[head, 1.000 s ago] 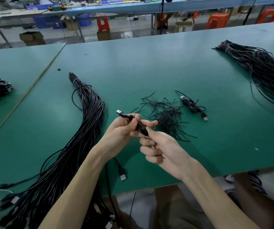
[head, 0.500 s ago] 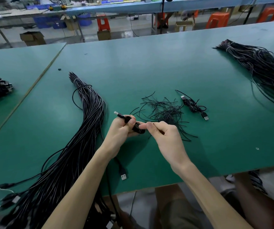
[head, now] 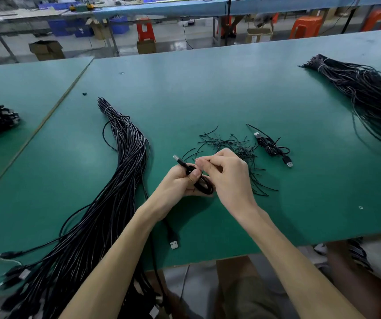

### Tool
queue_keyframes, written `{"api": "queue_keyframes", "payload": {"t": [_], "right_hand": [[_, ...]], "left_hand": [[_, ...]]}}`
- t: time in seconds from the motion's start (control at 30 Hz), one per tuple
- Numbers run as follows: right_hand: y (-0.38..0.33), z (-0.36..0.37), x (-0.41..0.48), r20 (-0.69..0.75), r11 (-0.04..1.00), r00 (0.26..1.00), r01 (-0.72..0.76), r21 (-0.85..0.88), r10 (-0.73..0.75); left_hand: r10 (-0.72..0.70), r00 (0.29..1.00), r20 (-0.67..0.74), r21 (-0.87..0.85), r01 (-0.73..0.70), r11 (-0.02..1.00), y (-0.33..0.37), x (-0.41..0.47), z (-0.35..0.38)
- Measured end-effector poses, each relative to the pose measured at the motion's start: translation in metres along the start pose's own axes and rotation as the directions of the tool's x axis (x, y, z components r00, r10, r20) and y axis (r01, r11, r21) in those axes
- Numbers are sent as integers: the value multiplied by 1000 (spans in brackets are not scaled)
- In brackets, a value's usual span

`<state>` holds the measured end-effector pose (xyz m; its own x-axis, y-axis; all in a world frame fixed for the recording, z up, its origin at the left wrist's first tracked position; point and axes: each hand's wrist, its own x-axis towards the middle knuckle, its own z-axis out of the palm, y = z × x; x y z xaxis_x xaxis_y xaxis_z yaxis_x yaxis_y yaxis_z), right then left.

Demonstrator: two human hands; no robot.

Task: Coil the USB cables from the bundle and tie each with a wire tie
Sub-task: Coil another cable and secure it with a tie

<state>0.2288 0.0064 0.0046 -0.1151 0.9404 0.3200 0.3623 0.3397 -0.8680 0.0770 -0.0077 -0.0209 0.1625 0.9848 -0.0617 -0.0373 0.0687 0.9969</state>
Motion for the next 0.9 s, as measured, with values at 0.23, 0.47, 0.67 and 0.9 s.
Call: {"api": "queue_keyframes", "payload": {"t": [0.23,0.47,0.67,0.9], "right_hand": [[-2,0,-1,60,1000,998,-28,-5,28],[1,4,-3,83,982,988,-140,128,130],[5,4,-8,39,965,978,-208,160,205],[2,17,-37,13,973,980,-197,123,197]], "left_hand": [[7,1000,-24,20,-6,1000,1,1,3],[24,999,-31,20,-23,1000,4,-1,3],[71,987,-147,126,-53,991,5,0,1],[100,945,-310,-338,-208,918,16,-1,-7]]}}
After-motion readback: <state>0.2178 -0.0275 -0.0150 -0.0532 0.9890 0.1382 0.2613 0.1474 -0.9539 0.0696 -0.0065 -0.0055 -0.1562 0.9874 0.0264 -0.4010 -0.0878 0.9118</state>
